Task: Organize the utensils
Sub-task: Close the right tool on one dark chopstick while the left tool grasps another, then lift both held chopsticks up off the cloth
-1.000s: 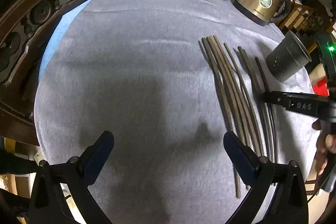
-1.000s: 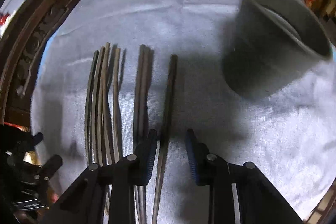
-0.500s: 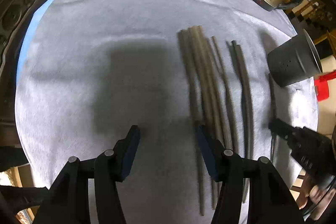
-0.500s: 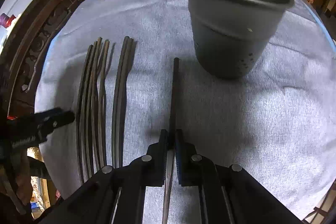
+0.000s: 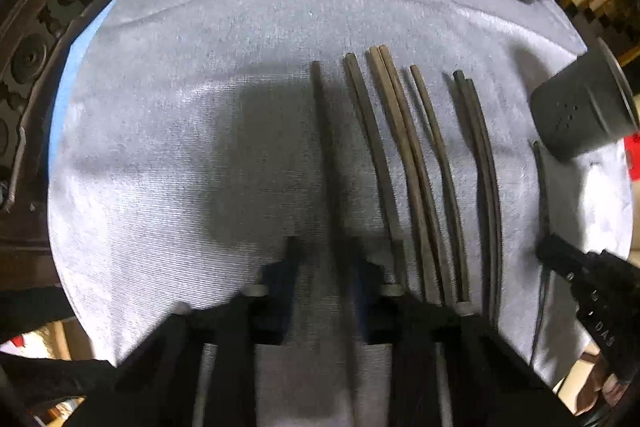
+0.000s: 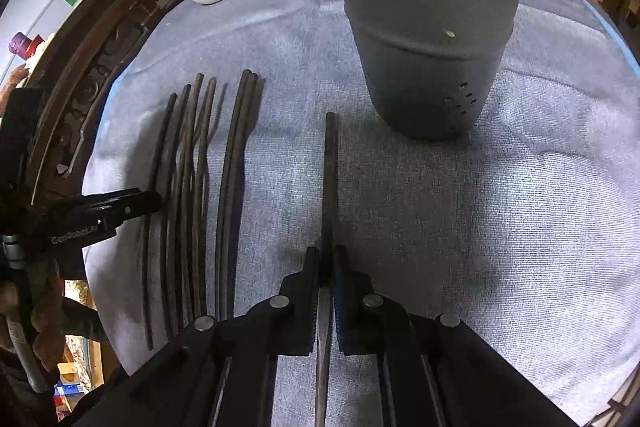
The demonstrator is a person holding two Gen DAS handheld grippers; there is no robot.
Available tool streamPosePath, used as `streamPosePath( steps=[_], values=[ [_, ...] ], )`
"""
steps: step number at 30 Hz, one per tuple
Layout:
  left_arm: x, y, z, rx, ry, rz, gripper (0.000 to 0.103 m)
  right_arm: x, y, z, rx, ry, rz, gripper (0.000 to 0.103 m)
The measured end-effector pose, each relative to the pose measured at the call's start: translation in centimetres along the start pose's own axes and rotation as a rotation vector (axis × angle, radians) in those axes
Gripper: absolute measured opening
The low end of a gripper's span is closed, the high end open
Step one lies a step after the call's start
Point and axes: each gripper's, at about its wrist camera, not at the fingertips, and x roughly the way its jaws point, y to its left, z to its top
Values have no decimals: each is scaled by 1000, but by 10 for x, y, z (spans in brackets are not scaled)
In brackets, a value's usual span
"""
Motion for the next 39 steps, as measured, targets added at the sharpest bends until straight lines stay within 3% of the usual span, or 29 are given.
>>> streamPosePath(
  steps=[7, 10, 12, 14, 17, 19, 20, 22, 26, 29, 31, 34, 39],
  values=[
    [0, 11, -17, 139, 94, -62, 6, 1, 12, -6, -52, 54, -25, 8],
    [2, 20, -16, 122, 136, -106, 7, 1, 10, -4, -29, 81, -6, 11],
    [2, 24, -9, 108, 150, -121, 15, 3, 7, 3, -6, 100, 0, 11],
    [0, 26, 3, 87, 123, -101, 35, 2, 7, 12, 0, 97, -38, 15],
    [3, 21, 17, 97, 112, -78, 36, 3, 6, 25, 16, 103, -44, 27],
    [6, 16, 23, 114, 112, -63, 35, 5, 9, 32, 9, 113, -58, 27],
    [7, 16, 27, 125, 112, -56, 22, 7, 12, 35, -1, 123, -71, 27],
    [7, 15, 35, 152, 117, -23, 6, 8, 15, 37, -20, 146, -91, 27],
    [7, 27, 45, 166, 136, -53, 6, 17, 36, 42, -111, 181, -186, 14],
    [8, 41, 42, 141, 135, -87, 6, 14, 37, 38, -100, 182, -157, 7],
    [6, 57, 41, 90, 109, -143, 5, 6, 36, 29, -77, 143, -118, 7],
    [-18, 77, 34, 24, 3, -211, 5, -21, 38, 14, -39, 31, -46, 7],
    [-82, 102, 29, -77, -329, -249, 5, -95, 26, -1, 64, -278, -10, 7]
  ],
)
